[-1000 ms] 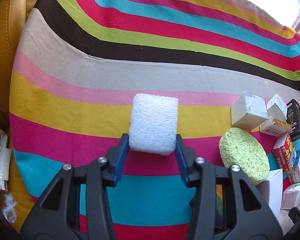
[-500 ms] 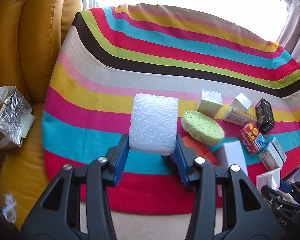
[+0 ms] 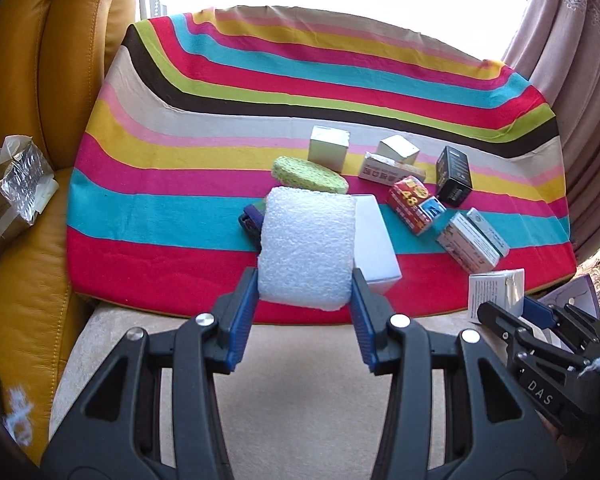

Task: Organize objects
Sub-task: 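Carry the foam block in the left tool while the right carries the small white box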

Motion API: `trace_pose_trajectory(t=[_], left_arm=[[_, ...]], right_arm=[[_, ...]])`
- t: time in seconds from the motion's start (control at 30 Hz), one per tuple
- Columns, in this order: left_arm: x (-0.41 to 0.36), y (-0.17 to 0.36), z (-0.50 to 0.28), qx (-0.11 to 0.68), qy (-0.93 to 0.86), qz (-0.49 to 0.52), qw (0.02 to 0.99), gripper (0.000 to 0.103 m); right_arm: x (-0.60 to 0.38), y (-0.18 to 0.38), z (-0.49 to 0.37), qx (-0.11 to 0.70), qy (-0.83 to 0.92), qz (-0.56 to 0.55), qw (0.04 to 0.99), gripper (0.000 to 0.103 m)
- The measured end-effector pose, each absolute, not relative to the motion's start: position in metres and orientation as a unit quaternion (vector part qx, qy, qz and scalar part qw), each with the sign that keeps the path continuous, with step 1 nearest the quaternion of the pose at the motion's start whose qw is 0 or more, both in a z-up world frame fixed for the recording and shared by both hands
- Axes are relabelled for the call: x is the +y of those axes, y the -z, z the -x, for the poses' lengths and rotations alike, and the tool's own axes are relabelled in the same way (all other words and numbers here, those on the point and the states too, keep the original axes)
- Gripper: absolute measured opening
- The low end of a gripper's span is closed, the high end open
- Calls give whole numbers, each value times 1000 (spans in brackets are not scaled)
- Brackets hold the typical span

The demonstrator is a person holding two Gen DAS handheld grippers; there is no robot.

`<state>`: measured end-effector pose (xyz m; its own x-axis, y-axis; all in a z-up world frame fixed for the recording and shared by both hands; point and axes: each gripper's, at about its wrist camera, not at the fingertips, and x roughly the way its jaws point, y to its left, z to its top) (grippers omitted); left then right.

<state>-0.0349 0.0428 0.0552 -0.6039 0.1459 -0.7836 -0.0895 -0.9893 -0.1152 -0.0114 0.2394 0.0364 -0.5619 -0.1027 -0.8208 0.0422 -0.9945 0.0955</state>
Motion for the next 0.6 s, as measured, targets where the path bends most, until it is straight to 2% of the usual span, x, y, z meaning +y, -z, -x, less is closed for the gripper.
trace_pose_trajectory(t=[0.6], left_arm=[[119,-57,10,24,-886,449,110,49]], right_arm=[[299,-50,-26,-67,890,-451,5,42]])
